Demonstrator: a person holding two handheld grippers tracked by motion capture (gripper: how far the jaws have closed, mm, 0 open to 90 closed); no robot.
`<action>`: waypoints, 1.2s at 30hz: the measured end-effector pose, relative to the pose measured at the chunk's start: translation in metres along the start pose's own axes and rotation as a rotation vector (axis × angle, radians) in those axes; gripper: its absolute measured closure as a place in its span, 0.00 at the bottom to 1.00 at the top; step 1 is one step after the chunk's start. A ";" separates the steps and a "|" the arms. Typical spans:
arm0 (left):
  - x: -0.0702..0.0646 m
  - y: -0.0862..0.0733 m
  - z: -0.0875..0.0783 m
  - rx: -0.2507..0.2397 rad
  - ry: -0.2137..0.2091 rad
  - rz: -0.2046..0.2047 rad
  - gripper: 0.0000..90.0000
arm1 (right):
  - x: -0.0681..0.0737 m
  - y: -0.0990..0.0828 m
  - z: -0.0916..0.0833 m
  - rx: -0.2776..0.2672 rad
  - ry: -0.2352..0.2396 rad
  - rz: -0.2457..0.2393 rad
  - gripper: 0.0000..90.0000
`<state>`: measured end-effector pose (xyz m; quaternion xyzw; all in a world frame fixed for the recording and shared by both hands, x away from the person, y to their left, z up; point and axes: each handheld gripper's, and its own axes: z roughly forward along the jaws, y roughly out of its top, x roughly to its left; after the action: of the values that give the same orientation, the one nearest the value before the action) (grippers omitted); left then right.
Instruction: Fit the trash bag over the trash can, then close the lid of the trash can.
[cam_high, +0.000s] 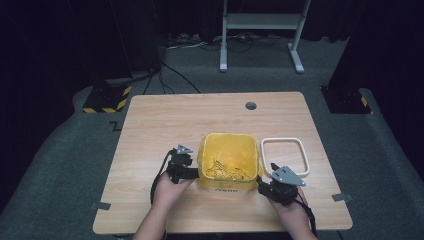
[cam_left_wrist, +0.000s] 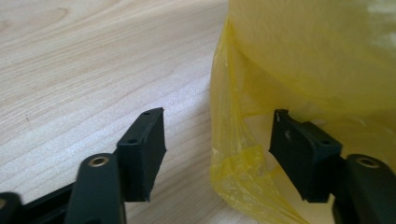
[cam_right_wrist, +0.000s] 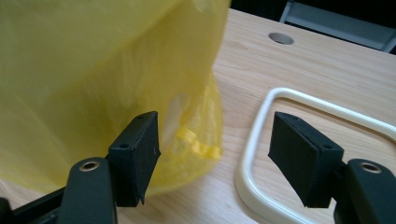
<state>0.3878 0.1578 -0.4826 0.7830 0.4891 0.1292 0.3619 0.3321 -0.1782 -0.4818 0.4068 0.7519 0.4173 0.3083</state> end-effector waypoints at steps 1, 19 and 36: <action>0.002 -0.009 -0.008 -0.067 0.017 -0.017 0.33 | -0.003 -0.003 -0.002 0.002 -0.007 0.003 0.36; -0.016 -0.049 -0.011 -0.203 -0.055 -0.002 0.30 | -0.016 0.007 0.023 0.000 -0.045 -0.028 0.40; -0.027 -0.058 -0.020 -0.177 -0.079 0.031 0.35 | -0.025 0.024 0.061 -0.039 0.063 -0.054 0.46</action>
<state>0.3247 0.1585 -0.5047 0.7598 0.4490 0.1465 0.4469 0.4018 -0.1692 -0.4864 0.3669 0.7636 0.4362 0.3033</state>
